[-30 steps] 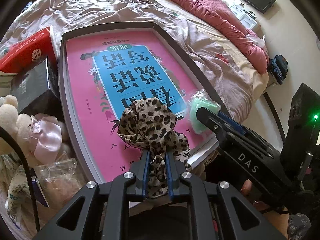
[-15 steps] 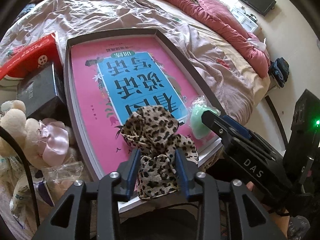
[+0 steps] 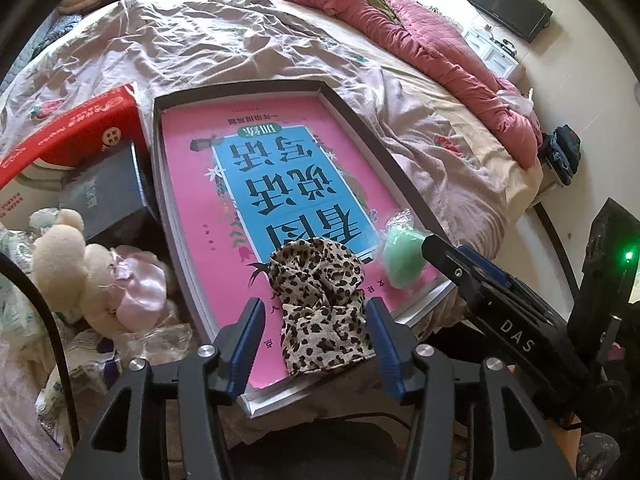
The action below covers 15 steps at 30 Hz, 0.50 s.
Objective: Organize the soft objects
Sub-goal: 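Lower the green sponge onto the pink tray and open the right tool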
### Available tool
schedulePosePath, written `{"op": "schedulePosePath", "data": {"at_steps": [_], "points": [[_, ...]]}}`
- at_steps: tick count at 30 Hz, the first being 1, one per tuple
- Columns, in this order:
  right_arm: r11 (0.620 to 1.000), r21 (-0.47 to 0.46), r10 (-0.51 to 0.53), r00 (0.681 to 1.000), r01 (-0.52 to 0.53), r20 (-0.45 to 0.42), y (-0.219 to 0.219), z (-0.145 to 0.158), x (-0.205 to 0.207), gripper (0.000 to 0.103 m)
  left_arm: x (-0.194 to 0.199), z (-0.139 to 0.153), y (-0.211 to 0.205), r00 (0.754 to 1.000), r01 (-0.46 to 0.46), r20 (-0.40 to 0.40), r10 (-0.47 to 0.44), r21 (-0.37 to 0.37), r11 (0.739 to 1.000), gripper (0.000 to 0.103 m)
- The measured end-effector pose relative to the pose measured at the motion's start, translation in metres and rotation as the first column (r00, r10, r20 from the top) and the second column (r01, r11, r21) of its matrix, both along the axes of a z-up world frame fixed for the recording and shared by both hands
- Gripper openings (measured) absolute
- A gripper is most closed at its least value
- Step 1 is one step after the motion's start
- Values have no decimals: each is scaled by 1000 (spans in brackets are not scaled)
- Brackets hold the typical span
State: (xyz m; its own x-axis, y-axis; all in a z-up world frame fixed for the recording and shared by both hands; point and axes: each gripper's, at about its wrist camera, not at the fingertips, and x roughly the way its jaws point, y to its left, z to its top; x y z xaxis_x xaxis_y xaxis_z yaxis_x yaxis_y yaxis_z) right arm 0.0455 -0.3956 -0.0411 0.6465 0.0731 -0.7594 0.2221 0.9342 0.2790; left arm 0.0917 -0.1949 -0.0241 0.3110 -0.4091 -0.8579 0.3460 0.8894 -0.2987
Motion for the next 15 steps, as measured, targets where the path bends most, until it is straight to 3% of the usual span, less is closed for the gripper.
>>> {"op": "schedulePosePath", "data": {"at_steps": [5,8,15], "points": [[1000,-7,6,1000,-6,7,3,5,-3,63,-7,11,7,999,-14,44,13,21,1000,58],[1000,-11,8,1000,-7,13,4,8,-5,71,-11,19,13,997,-25,71,23,31,999,61],[999,-27,28,999,-27,33,13,19,-8,72,-19,28,26,994,-53,95,49,39,998,64]]}}
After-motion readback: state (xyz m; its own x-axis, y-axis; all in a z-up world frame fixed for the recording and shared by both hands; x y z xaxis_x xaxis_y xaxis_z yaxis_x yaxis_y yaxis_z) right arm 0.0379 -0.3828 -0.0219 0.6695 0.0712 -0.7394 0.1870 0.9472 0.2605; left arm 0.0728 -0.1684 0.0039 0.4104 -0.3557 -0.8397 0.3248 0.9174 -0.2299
